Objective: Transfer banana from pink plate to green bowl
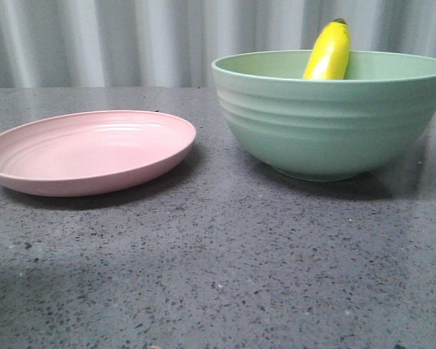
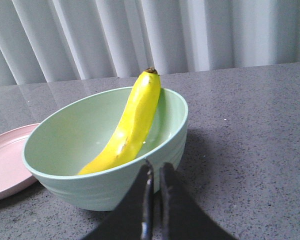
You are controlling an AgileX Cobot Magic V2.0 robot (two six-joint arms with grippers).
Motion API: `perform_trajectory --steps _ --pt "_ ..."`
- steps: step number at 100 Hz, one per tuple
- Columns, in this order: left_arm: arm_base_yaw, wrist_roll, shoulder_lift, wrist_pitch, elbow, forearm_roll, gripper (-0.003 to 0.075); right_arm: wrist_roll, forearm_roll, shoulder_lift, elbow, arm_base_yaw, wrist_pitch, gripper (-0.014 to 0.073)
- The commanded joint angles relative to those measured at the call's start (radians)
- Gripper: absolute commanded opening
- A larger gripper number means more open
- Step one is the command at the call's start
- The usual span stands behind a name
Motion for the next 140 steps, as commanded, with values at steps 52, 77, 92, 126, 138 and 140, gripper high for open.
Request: perform_trajectory --steps 52,77,92,126,138,140 --pt "0.222 -0.007 -0.08 -0.495 0.265 -0.002 -0.002 -0.013 -0.007 0.007 -0.026 -0.002 -0.086 -0.0067" --pt "0.442 -0.007 -0.197 -0.437 0.281 0.0 -0.002 -0.013 -0.007 0.007 -0.026 -0.002 -0.086 -0.0067" --pt "0.584 -0.007 -0.277 -0.437 0.281 0.0 -0.002 -0.013 -0.007 0.007 -0.026 -0.002 -0.086 -0.0067" --pt "0.819 -0.007 -0.535 -0.014 0.281 0.027 -0.002 -0.013 -0.007 0.007 -0.026 -0.002 -0.086 -0.0067" --pt "0.855 -0.007 -0.626 0.178 0.281 0.027 -0.002 -0.013 -0.007 0.007 -0.026 -0.002 -0.086 -0.0067" --pt "0.86 -0.007 -0.64 0.211 0.281 0.027 -0.002 -0.013 -0.007 0.007 -0.026 -0.002 -0.086 -0.0067"
